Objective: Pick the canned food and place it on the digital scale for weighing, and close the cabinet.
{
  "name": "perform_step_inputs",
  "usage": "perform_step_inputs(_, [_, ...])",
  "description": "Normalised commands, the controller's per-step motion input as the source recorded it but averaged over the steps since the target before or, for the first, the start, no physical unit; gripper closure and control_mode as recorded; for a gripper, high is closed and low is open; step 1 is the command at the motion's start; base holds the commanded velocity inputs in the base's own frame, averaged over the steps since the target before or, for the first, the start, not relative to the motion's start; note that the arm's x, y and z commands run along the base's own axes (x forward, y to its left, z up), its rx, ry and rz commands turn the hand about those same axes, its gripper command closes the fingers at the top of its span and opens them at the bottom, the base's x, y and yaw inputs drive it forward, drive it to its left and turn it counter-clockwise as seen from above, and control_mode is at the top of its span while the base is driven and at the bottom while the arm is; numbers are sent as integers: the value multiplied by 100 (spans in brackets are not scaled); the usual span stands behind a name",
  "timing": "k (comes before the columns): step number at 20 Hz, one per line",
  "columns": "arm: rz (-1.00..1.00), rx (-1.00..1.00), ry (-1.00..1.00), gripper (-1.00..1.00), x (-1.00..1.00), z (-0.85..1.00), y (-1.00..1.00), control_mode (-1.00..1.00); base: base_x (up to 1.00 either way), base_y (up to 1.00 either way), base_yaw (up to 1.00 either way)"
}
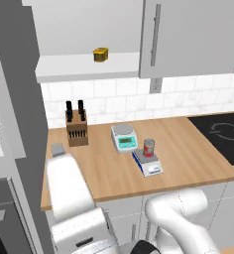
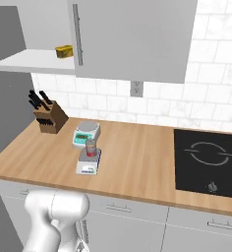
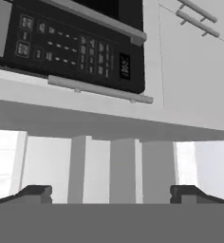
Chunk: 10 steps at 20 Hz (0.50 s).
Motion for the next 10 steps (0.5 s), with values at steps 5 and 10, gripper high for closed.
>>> perform_step_inputs(5, [-21, 0, -2, -100, 21, -16, 97, -100, 0, 0, 0])
perform_step_inputs(10, [-9, 0, 2, -100, 64, -31, 67, -100, 0, 0, 0])
